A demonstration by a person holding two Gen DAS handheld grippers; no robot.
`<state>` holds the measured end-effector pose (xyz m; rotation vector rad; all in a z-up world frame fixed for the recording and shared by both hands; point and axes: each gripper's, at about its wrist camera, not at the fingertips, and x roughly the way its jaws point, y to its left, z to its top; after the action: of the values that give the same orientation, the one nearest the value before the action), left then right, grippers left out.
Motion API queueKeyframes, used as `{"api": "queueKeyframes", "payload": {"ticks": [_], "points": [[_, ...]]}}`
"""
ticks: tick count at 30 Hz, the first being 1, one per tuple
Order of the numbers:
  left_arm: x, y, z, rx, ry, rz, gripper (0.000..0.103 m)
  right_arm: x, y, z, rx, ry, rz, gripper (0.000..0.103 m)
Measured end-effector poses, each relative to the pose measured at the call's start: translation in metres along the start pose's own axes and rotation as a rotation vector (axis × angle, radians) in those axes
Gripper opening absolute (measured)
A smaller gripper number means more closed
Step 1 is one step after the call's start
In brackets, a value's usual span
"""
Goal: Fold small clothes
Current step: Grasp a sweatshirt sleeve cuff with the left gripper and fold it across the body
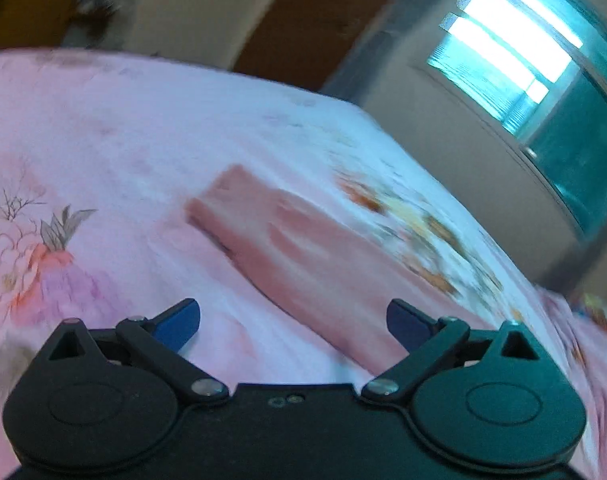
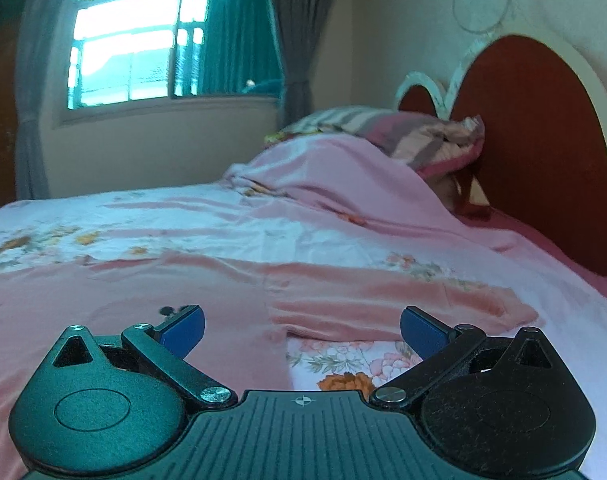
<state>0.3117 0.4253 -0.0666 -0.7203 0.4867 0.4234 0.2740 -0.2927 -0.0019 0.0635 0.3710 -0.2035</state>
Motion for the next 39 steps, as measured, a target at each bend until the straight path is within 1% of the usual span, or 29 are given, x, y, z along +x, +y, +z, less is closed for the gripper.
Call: {"api": "queueKeyframes", "payload": {"ticks": [2, 3, 5, 7, 10, 11, 12, 13, 14, 15, 16, 17, 18, 19, 21, 22, 24, 26, 28, 30, 31, 34, 35, 37, 39], "points": [[0.02, 0.02, 0.008, -0.078, 0.003, -0.012, 0.096, 0.012, 0.002, -0.003, 0.005, 0.019, -0.02, 0.103], [0.029, 0.026, 0.012, -0.087, 0.001, -0.022, 0.096, 0.017, 0.003, -0.004, 0.005, 0.024, -0.025, 0.103], [0.039, 0.029, 0.019, -0.09, -0.012, -0.031, 0.096, 0.022, 0.007, -0.007, -0.004, 0.026, -0.03, 0.103], [0.049, 0.028, 0.024, -0.106, -0.007, -0.053, 0.096, 0.024, 0.012, -0.008, -0.022, 0.021, -0.032, 0.103], [0.061, 0.021, 0.034, -0.076, 0.007, -0.065, 0.093, 0.026, 0.021, -0.009, -0.053, 0.014, -0.027, 0.103], [0.063, 0.02, 0.036, -0.065, 0.007, -0.064, 0.074, 0.025, 0.023, -0.009, -0.065, 0.01, -0.025, 0.103], [0.068, 0.02, 0.04, -0.06, 0.018, -0.074, 0.034, 0.026, 0.026, -0.009, -0.075, 0.005, -0.023, 0.103], [0.074, 0.023, 0.041, -0.08, 0.062, -0.075, 0.01, 0.025, 0.028, -0.009, -0.088, -0.003, -0.022, 0.103], [0.077, 0.027, 0.041, -0.106, 0.073, -0.076, 0.006, 0.024, 0.029, -0.009, -0.098, -0.01, -0.022, 0.103], [0.078, 0.029, 0.042, -0.1, 0.072, -0.081, 0.006, 0.024, 0.03, -0.009, -0.1, -0.012, -0.021, 0.103], [0.079, 0.03, 0.041, -0.097, 0.065, -0.082, 0.012, 0.025, 0.03, -0.008, -0.098, -0.011, -0.016, 0.103], [0.079, 0.033, 0.04, -0.115, 0.056, -0.093, 0.021, 0.025, 0.03, -0.008, -0.096, -0.01, -0.013, 0.103], [0.077, 0.038, 0.039, -0.148, 0.045, -0.122, 0.023, 0.026, 0.03, -0.009, -0.094, -0.009, -0.014, 0.103], [0.076, 0.041, 0.038, -0.172, 0.039, -0.136, 0.025, 0.027, 0.03, -0.009, -0.094, -0.007, -0.015, 0.103], [0.077, 0.046, 0.038, -0.198, 0.033, -0.136, 0.023, 0.027, 0.028, -0.009, -0.093, -0.004, -0.019, 0.103], [0.077, 0.047, 0.038, -0.2, 0.036, -0.125, 0.018, 0.028, 0.027, -0.01, -0.09, -0.001, -0.021, 0.103], [0.074, 0.051, 0.04, -0.22, 0.024, -0.102, 0.014, 0.028, 0.025, -0.01, -0.088, 0.002, -0.022, 0.103], [0.071, 0.051, 0.044, -0.214, 0.007, -0.083, 0.003, 0.026, 0.02, -0.009, -0.08, -0.002, -0.028, 0.103], [0.064, 0.05, 0.05, -0.206, -0.024, -0.093, 0.003, 0.023, 0.015, -0.009, -0.07, -0.009, -0.03, 0.103], [0.051, 0.047, 0.056, -0.194, -0.064, -0.134, 0.003, 0.021, 0.01, -0.009, -0.064, -0.011, -0.035, 0.103], [0.045, 0.041, 0.06, -0.168, -0.074, -0.152, 0.003, 0.02, 0.008, -0.01, -0.061, -0.009, -0.036, 0.103], [0.038, 0.015, 0.068, -0.106, -0.066, -0.2, 0.002, 0.022, 0.001, -0.014, -0.052, 0.003, -0.039, 0.103], [0.034, 0.001, 0.069, -0.09, -0.071, -0.235, 0.002, 0.023, -0.002, -0.015, -0.043, 0.008, -0.037, 0.103], [0.028, -0.032, 0.069, -0.037, -0.084, -0.285, 0.002, 0.023, -0.007, -0.017, -0.022, 0.014, -0.034, 0.103], [0.021, -0.079, 0.064, 0.045, -0.097, -0.344, 0.002, 0.02, -0.011, -0.018, -0.009, 0.007, -0.031, 0.103]]}}
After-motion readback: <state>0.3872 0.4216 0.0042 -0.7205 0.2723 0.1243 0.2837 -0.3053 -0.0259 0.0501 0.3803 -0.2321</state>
